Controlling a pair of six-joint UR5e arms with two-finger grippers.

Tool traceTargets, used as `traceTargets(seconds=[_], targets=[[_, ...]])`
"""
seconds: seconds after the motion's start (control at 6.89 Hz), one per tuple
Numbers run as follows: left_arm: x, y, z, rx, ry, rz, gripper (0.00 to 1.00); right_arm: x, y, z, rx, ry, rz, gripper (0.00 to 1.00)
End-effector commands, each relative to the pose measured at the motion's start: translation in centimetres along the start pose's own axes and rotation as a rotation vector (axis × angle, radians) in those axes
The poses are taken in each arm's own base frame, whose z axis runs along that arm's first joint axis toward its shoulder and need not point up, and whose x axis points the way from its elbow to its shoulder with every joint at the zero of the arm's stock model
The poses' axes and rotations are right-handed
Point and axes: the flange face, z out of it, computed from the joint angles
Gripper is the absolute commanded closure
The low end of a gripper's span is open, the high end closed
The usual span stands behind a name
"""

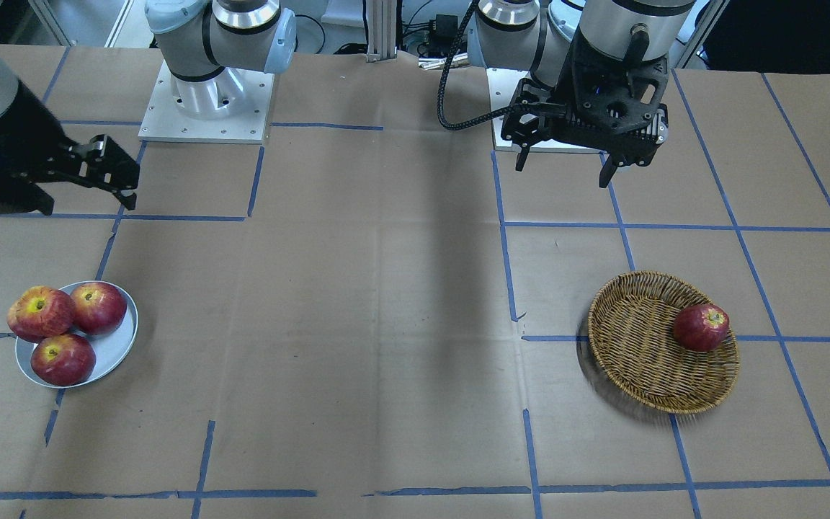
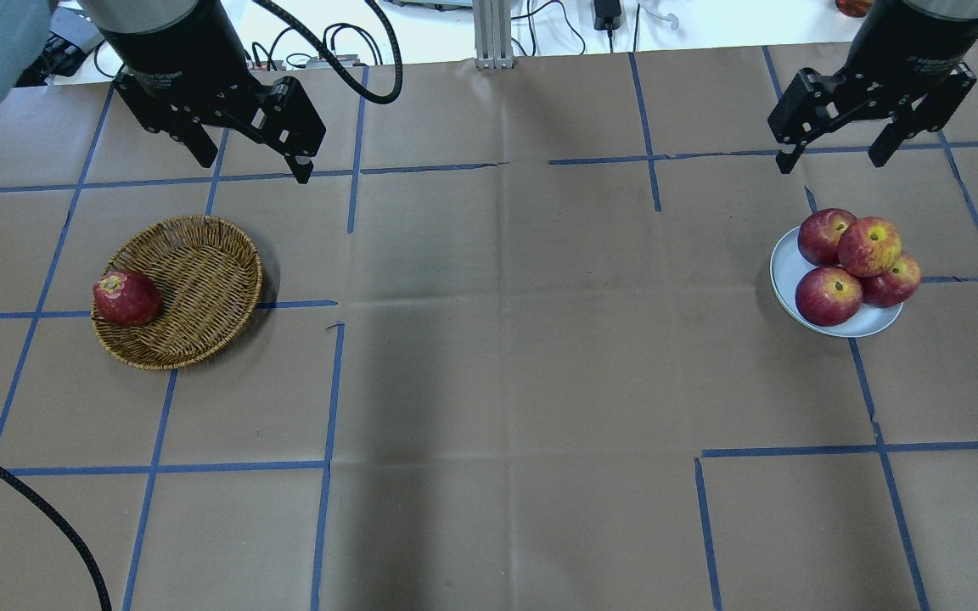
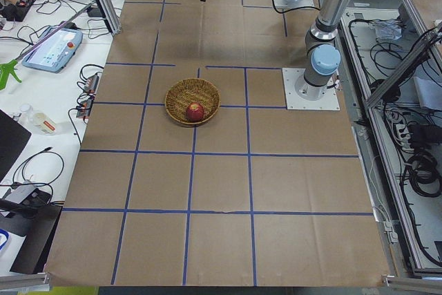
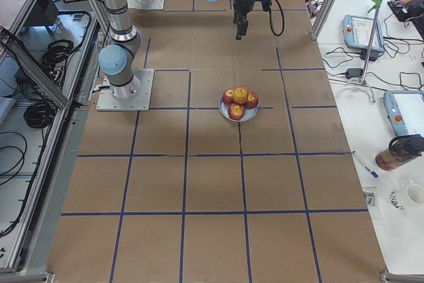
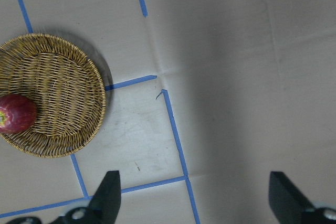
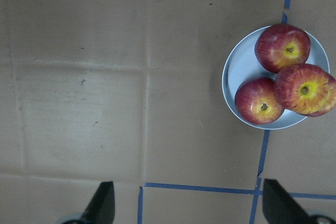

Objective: Transfer apple from basket to plate

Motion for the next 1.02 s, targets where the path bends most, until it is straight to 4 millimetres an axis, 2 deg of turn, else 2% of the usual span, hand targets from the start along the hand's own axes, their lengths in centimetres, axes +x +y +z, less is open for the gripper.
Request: traceTargets(seconds=[0.0,0.15,0.29,0.44,0.87], targets=[[0.0,0.0,0.0,0.000,0.000,0.000,0.01,-4.5,3.9,0.6,0.003,0.016,0.058,0.00],[0.0,0.0,0.0,0.000,0.000,0.000,0.01,-4.3,3.9,0.9,0.033,0.052,0.088,0.00],[0.0,0.0,0.0,0.000,0.000,0.000,0.01,-4.9,3.8,0.7,0.058,0.056,0.095,0.00],[0.0,0.0,0.0,0.000,0.000,0.000,0.01,-6.9,4.1,0.9,0.060,0.059,0.088,0.00],[0.0,0.0,0.0,-0.002,0.000,0.000,0.01,-7.1,3.5,1.2,0.084,0.058,0.072,0.00]])
